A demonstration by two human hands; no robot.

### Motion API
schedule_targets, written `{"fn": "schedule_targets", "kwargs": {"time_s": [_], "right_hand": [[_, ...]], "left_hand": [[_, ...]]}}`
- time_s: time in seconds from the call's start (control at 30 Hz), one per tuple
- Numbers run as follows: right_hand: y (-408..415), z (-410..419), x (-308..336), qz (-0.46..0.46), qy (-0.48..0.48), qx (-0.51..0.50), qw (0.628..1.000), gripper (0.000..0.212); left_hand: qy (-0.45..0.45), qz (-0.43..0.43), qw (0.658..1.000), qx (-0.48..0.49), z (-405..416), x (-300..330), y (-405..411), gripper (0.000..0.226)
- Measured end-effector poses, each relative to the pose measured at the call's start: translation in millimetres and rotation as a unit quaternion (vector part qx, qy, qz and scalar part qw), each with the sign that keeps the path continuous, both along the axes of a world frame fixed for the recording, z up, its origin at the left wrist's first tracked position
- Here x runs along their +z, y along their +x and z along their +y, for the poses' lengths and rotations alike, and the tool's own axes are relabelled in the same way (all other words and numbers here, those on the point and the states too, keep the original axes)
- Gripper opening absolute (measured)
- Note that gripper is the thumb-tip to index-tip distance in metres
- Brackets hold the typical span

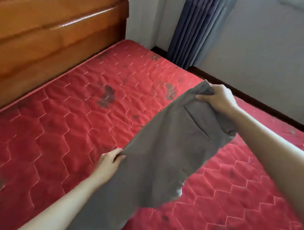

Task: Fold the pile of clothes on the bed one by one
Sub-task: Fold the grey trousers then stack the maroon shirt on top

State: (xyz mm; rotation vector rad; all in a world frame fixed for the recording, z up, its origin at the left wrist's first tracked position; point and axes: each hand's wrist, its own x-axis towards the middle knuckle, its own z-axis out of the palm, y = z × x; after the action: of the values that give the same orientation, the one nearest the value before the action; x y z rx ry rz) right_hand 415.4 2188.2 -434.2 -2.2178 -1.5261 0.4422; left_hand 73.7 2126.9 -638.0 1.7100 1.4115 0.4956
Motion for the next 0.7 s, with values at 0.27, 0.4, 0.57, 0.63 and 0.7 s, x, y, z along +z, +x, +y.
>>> {"fn": "schedule_targets", "kwargs": {"time_s": [0.27,0.4,0.57,0.63,0.7], "right_hand": [[52.3,162.0,-233.4,0.007,-0.072,0.059,0.996,0.009],[53.5,223.3,-308.7,-0.031,-0.097,0.059,0.993,0.020],[66.3,246.5,-375.7,-0.039,-0.124,0.049,0.990,0.036],[69.4,240.9,-380.1,-0.049,-0.100,0.019,0.994,0.057],[60.0,224.4,-378.6,-0.109,-0.042,0.022,0.993,0.072]], "left_hand": [[0.103,0.224,0.966,0.073,88.9,-177.8,54.9,0.011],[0.268,0.278,0.918,0.091,88.4,-221.8,60.4,0.027],[0.286,0.281,0.910,0.103,86.6,-232.6,58.4,0.024],[0.276,0.277,0.914,0.107,86.1,-232.3,59.3,0.026],[0.270,0.282,0.915,0.104,85.4,-231.1,58.5,0.032]]}}
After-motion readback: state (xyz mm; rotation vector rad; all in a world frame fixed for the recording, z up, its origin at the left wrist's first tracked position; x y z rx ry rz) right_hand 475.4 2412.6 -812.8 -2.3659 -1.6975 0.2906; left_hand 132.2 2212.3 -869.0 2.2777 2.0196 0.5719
